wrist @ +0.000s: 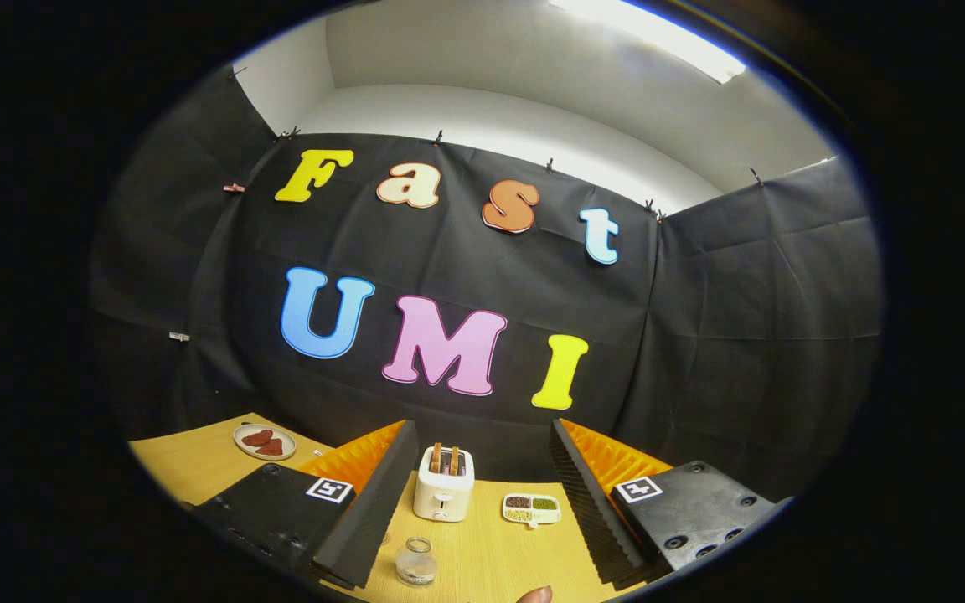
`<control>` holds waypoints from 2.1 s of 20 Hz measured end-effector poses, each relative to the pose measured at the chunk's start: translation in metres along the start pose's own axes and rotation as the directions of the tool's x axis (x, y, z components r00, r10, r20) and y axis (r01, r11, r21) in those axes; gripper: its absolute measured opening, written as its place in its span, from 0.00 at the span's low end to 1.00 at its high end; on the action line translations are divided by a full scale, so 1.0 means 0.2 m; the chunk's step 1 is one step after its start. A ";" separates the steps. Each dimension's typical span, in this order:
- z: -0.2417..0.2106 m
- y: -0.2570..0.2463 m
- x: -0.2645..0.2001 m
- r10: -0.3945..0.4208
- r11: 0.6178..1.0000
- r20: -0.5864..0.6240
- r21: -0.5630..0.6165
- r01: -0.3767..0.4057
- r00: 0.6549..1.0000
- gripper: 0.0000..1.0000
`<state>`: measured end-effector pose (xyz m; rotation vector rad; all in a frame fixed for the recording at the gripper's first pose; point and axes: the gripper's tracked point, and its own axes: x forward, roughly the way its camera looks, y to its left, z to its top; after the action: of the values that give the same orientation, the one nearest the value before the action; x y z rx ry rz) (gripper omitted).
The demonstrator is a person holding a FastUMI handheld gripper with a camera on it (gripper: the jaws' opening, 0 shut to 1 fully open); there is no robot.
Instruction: Take the bottle from table, then pour the juice into the cup, finally place the bottle on the coaster
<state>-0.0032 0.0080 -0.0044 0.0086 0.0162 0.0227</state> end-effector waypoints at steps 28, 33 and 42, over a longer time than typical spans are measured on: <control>-1.67 0.47 -0.09 0.180 0.969 -0.446 0.235 -0.079 0.877 0.98; -1.85 0.53 0.00 0.190 0.967 -0.427 0.235 -0.094 0.884 0.98; -1.93 0.56 0.12 0.181 0.960 -0.412 0.272 -0.069 0.893 0.84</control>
<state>0.0110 0.1232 -0.3904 0.2598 0.4686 0.1537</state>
